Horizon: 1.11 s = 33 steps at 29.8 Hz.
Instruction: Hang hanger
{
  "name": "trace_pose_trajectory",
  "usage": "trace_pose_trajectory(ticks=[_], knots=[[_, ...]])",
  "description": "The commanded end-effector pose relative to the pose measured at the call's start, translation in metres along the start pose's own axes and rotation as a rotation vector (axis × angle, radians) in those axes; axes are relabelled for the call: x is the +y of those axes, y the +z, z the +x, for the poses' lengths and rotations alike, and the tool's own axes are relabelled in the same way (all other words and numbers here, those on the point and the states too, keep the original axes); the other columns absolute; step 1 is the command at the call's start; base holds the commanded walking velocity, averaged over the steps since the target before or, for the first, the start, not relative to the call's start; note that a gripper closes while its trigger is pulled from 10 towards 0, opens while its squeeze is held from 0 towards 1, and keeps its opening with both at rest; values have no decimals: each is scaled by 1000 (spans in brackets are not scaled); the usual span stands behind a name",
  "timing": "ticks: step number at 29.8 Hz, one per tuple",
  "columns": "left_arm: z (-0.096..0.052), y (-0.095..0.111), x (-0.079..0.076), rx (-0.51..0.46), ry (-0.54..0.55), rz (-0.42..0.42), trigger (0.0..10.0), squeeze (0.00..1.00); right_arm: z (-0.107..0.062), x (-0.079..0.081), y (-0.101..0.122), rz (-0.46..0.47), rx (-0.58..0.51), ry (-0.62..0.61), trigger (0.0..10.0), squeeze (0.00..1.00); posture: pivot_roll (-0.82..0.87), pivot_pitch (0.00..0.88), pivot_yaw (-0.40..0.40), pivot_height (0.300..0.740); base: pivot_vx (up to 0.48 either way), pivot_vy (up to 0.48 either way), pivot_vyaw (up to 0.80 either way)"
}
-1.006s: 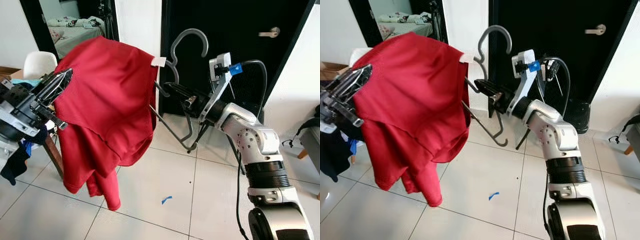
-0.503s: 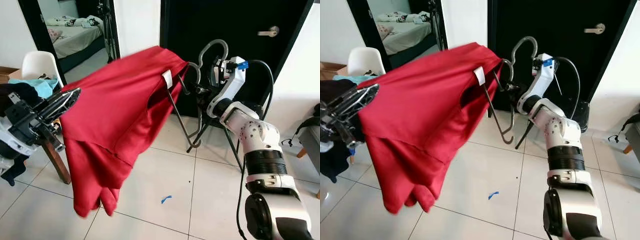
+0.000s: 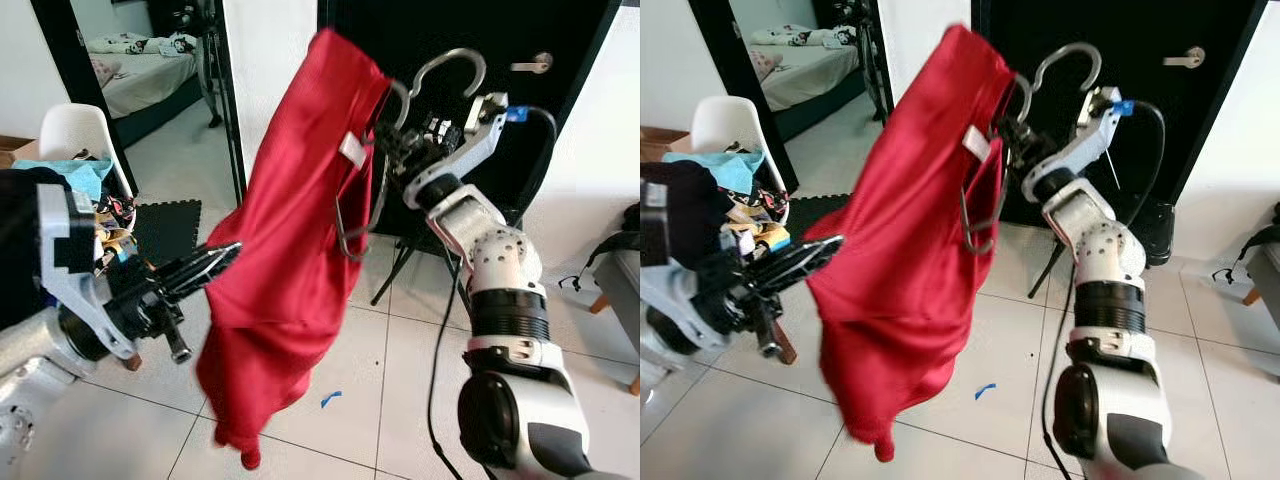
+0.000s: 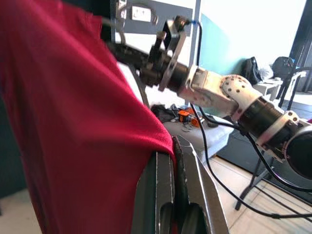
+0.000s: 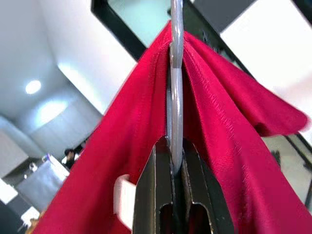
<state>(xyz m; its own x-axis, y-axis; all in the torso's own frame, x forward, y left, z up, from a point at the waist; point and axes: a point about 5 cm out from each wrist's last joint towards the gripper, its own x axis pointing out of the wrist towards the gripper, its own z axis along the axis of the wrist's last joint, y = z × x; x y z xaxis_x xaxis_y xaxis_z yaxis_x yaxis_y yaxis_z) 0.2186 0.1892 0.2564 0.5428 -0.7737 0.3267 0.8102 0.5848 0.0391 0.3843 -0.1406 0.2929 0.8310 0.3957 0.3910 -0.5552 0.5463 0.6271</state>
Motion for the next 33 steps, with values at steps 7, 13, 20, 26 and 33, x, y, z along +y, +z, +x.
trace_pose_trajectory(ticks=[7, 13, 20, 26, 33], knots=[[-39, -24, -29, 209, -140, -213, 10000, 0, 4, -6, 25, -33, -176, -112, 10000, 0, 48, 0, -5, 740, 0, 0, 0], [-58, -24, -37, 253, -114, -243, 10000, 0, 2, -10, 33, -26, -203, -113, 10000, 0, 53, 0, -11, 740, 0, 0, 0], [-61, -24, -17, 251, 59, -94, 10000, 0, 5, 7, 18, -49, -97, 39, 10000, 0, 54, 0, -13, 740, 0, 0, 0], [-64, -11, 25, 197, 333, 107, 10000, 0, 0, 21, 6, -249, 52, 188, 10000, 0, 44, 0, -12, 740, 0, 0, 0], [-71, 2, 40, 132, 434, 106, 10000, 1000, -10, 18, 8, -446, 139, 262, 10000, 0, 33, 0, -5, 740, 0, 0, 0]])
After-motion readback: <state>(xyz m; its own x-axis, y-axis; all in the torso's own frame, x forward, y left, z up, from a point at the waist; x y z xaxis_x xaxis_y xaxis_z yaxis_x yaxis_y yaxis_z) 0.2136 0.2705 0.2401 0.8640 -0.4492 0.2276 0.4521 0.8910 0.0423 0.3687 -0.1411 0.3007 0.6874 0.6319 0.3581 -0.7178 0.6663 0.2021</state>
